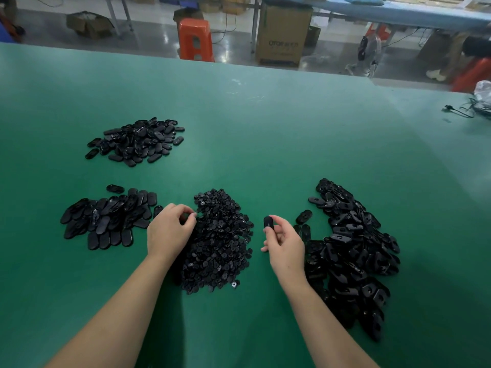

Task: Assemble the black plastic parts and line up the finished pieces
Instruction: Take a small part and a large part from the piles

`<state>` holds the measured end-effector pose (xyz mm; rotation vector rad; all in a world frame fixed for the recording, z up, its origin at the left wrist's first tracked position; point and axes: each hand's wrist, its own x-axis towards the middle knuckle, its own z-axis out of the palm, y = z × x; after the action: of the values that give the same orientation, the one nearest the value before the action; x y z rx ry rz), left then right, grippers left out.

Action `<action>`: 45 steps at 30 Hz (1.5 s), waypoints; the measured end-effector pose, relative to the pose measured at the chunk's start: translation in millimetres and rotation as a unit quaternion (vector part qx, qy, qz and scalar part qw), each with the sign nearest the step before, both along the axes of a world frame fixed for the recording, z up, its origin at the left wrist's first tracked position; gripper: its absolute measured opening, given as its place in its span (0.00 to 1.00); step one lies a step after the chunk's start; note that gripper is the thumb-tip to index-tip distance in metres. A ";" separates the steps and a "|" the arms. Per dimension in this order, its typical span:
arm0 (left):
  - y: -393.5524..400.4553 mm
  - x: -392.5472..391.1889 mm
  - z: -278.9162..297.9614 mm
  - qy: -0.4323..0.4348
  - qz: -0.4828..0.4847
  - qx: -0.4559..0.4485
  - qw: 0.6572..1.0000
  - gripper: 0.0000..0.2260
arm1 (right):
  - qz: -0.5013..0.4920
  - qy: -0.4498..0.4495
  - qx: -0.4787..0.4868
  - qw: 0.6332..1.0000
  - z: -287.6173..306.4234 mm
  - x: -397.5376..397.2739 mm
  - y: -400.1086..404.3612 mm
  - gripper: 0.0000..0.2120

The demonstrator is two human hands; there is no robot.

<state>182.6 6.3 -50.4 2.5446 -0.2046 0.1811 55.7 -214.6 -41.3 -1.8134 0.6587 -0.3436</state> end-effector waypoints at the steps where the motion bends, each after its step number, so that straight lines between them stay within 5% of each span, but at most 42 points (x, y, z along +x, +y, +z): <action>1: 0.5 0.1 -0.3 -0.001 0.001 -0.002 1.000 0.03 | -0.003 -0.015 0.010 1.000 -1.1 -1.5 1.9 0.12; 11: 0.9 2.4 -2.6 -0.006 0.000 -0.012 1.000 0.04 | -0.002 -0.043 0.029 0.999 -4.8 -4.5 2.4 0.04; 17: 0.3 1.6 -2.6 -0.012 0.002 -0.003 1.000 0.06 | 0.010 -0.044 0.093 0.995 -3.0 -4.5 -3.5 0.19; 22: -0.4 2.3 -1.2 -0.001 0.004 -0.001 1.000 0.04 | 0.012 -0.068 0.110 0.992 -1.6 -5.3 -5.0 0.08; 28: -0.1 1.0 -0.3 0.004 0.012 -0.039 0.999 0.03 | -0.005 -0.056 0.087 0.995 -3.5 -5.3 -8.3 0.04; 33: 1.6 -1.0 -0.8 0.008 0.019 -0.081 0.997 0.04 | 0.009 -0.057 0.050 0.997 -3.3 -3.3 -5.5 0.16; 45: 1.1 -5.0 2.8 0.026 0.018 -0.106 0.994 0.04 | -0.010 -0.086 0.009 0.996 -9.4 -4.6 -2.6 0.06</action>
<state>177.6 7.4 -47.6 2.3389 -0.1127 0.1418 51.2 -217.2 -50.7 -1.7391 0.5573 -0.5003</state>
